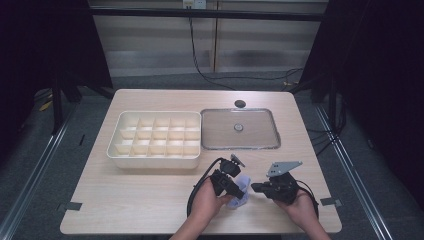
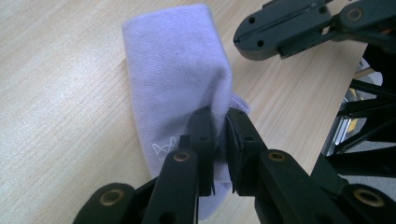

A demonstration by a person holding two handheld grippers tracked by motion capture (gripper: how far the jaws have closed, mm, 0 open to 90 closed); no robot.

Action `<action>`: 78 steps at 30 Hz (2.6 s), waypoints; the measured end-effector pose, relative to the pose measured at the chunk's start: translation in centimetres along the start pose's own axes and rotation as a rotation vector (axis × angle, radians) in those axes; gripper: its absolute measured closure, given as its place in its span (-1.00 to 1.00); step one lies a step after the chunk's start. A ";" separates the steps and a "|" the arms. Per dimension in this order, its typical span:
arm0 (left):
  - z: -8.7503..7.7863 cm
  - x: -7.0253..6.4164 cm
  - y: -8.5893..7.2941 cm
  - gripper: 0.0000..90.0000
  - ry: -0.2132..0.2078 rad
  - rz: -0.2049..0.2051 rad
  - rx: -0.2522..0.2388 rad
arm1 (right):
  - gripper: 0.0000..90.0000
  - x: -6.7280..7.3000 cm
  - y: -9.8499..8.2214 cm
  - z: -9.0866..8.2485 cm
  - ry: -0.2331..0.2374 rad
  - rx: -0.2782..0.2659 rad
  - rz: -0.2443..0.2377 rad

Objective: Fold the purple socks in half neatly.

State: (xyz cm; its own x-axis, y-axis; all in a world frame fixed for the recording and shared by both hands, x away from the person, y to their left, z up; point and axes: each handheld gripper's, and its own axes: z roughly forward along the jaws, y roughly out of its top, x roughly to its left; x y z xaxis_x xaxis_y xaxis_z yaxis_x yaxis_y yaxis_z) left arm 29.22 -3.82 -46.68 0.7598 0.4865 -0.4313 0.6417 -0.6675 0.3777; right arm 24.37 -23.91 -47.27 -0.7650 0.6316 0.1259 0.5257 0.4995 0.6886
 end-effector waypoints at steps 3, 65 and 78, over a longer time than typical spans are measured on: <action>0.0 0.0 -0.1 0.82 0.001 -0.003 -0.009 | 1.00 -0.1 0.3 -0.3 0.002 -0.006 0.003; -0.1 0.1 -2.5 0.75 -0.046 -0.044 -0.112 | 1.00 -1.0 2.4 5.5 0.063 0.011 0.048; -3.5 0.4 -1.7 0.67 -0.051 -0.054 -0.177 | 1.00 -0.8 1.8 5.4 0.065 -0.020 0.065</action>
State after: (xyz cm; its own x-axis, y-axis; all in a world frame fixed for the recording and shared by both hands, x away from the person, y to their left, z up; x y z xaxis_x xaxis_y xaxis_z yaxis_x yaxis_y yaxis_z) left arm 28.77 -0.56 -44.63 0.7202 0.4871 -0.4941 0.6934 -0.5289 0.4893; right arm 27.99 -20.31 -49.97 -0.7521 0.6224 0.2166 0.5683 0.4462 0.6913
